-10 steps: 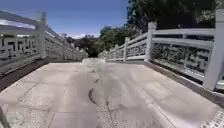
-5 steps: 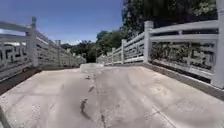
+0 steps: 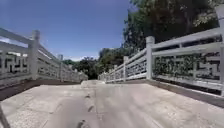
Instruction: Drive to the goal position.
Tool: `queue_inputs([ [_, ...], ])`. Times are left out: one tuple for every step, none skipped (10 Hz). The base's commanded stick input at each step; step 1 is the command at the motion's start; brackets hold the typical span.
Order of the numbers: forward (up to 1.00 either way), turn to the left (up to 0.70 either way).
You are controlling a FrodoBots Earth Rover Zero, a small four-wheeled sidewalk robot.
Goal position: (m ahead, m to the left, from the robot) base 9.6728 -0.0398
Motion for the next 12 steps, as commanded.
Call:
queue_inputs([
  [0.45,0.27],
  [0.45,0.26],
  [0.45,0.18],
  [0.45,0.00],
  [0.45,0.00],
  [0.45,0.00],
  [0.45,0.00],
  [0.45,0.00],
  [0.45,0.00],
  [0.45,0.06],
  [0.45,0.27],
  [0.45,0.24],
])
